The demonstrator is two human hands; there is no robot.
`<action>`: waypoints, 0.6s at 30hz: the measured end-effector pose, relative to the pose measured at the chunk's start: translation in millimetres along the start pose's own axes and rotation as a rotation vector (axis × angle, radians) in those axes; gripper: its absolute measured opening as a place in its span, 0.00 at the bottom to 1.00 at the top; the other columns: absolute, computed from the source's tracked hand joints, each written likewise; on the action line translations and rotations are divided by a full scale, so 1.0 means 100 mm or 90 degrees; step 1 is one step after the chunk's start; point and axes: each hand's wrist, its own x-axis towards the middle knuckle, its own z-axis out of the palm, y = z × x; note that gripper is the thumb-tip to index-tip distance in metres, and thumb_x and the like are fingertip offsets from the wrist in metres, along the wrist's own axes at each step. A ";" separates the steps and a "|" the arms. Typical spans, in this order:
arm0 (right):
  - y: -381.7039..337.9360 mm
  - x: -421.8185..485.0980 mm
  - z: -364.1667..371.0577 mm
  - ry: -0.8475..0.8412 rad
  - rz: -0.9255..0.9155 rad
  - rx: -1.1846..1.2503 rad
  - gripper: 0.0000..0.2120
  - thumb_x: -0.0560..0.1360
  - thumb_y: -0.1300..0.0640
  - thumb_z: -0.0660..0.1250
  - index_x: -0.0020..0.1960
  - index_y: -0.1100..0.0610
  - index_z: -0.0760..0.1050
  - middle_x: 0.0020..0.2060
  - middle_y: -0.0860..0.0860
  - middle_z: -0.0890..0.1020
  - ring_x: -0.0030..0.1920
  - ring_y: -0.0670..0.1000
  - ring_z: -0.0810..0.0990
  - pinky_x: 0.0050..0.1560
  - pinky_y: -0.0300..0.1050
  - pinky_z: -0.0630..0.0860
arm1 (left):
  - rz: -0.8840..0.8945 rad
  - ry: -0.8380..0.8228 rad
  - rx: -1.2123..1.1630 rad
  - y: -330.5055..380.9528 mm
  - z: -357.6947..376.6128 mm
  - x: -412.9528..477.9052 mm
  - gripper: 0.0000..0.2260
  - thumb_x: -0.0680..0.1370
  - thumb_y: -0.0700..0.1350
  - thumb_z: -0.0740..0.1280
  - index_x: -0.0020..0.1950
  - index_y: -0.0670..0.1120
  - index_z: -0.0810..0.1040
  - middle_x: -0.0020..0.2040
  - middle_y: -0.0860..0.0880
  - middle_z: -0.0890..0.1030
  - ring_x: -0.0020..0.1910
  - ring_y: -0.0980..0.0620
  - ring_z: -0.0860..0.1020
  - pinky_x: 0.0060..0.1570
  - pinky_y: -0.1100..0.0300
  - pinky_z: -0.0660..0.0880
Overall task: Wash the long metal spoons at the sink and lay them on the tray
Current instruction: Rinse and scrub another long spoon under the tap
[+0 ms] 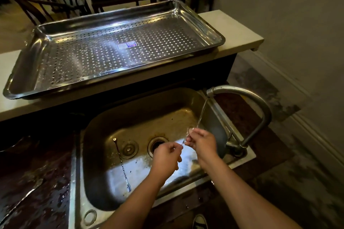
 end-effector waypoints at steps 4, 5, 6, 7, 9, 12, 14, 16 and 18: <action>-0.03 0.03 -0.07 -0.013 0.023 0.010 0.13 0.72 0.70 0.72 0.54 0.59 0.80 0.44 0.58 0.85 0.39 0.55 0.83 0.40 0.42 0.80 | 0.015 -0.011 0.007 0.05 0.05 0.07 0.10 0.78 0.45 0.64 0.38 0.50 0.81 0.28 0.50 0.80 0.21 0.52 0.73 0.23 0.61 0.67; -0.05 0.04 -0.09 -0.015 0.027 0.026 0.12 0.72 0.71 0.71 0.52 0.59 0.80 0.43 0.58 0.85 0.38 0.54 0.83 0.39 0.42 0.80 | 0.023 -0.013 0.012 0.06 0.05 0.09 0.10 0.78 0.46 0.64 0.38 0.50 0.81 0.28 0.50 0.80 0.22 0.52 0.73 0.24 0.61 0.68; -0.08 0.06 -0.11 -0.015 0.029 0.048 0.10 0.72 0.70 0.71 0.50 0.59 0.80 0.40 0.57 0.84 0.36 0.53 0.83 0.38 0.41 0.80 | 0.028 -0.015 0.015 0.07 0.07 0.10 0.10 0.78 0.46 0.65 0.37 0.50 0.81 0.28 0.50 0.80 0.22 0.52 0.73 0.25 0.61 0.69; -0.10 0.07 -0.13 -0.012 0.031 0.071 0.08 0.74 0.69 0.70 0.49 0.59 0.80 0.37 0.57 0.84 0.34 0.52 0.83 0.36 0.41 0.80 | 0.031 -0.018 0.016 0.07 0.08 0.10 0.10 0.78 0.46 0.65 0.37 0.49 0.80 0.28 0.50 0.80 0.22 0.52 0.73 0.25 0.61 0.70; -0.14 0.12 -0.14 0.000 0.035 0.102 0.05 0.76 0.67 0.69 0.47 0.59 0.80 0.31 0.54 0.83 0.30 0.49 0.81 0.33 0.39 0.80 | 0.039 -0.017 0.031 0.10 0.11 0.12 0.11 0.78 0.46 0.65 0.37 0.49 0.80 0.28 0.50 0.79 0.21 0.53 0.73 0.25 0.63 0.69; -0.15 0.15 -0.15 -0.002 0.028 0.081 0.07 0.75 0.70 0.69 0.48 0.60 0.80 0.31 0.53 0.83 0.30 0.49 0.82 0.33 0.39 0.80 | 0.062 -0.004 0.081 0.13 0.16 0.15 0.11 0.79 0.46 0.64 0.38 0.48 0.81 0.29 0.50 0.80 0.21 0.54 0.73 0.23 0.66 0.66; -0.17 0.18 -0.16 -0.011 0.029 0.072 0.09 0.74 0.72 0.69 0.47 0.60 0.81 0.33 0.55 0.84 0.32 0.51 0.82 0.34 0.40 0.80 | 0.071 0.000 0.097 0.14 0.17 0.17 0.11 0.79 0.46 0.64 0.38 0.49 0.80 0.29 0.50 0.80 0.21 0.54 0.73 0.23 0.65 0.67; -0.20 0.21 -0.16 -0.005 0.029 0.075 0.07 0.74 0.70 0.69 0.47 0.60 0.81 0.34 0.55 0.84 0.32 0.51 0.82 0.35 0.41 0.80 | 0.072 0.000 0.102 0.15 0.17 0.19 0.09 0.79 0.46 0.64 0.41 0.49 0.82 0.30 0.50 0.80 0.22 0.55 0.73 0.24 0.65 0.68; -0.22 0.24 -0.15 0.004 0.024 0.081 0.04 0.75 0.68 0.70 0.47 0.60 0.80 0.34 0.56 0.83 0.30 0.50 0.81 0.35 0.41 0.80 | 0.075 0.009 0.108 0.16 0.17 0.22 0.08 0.79 0.47 0.64 0.46 0.48 0.83 0.31 0.51 0.80 0.22 0.56 0.73 0.25 0.67 0.67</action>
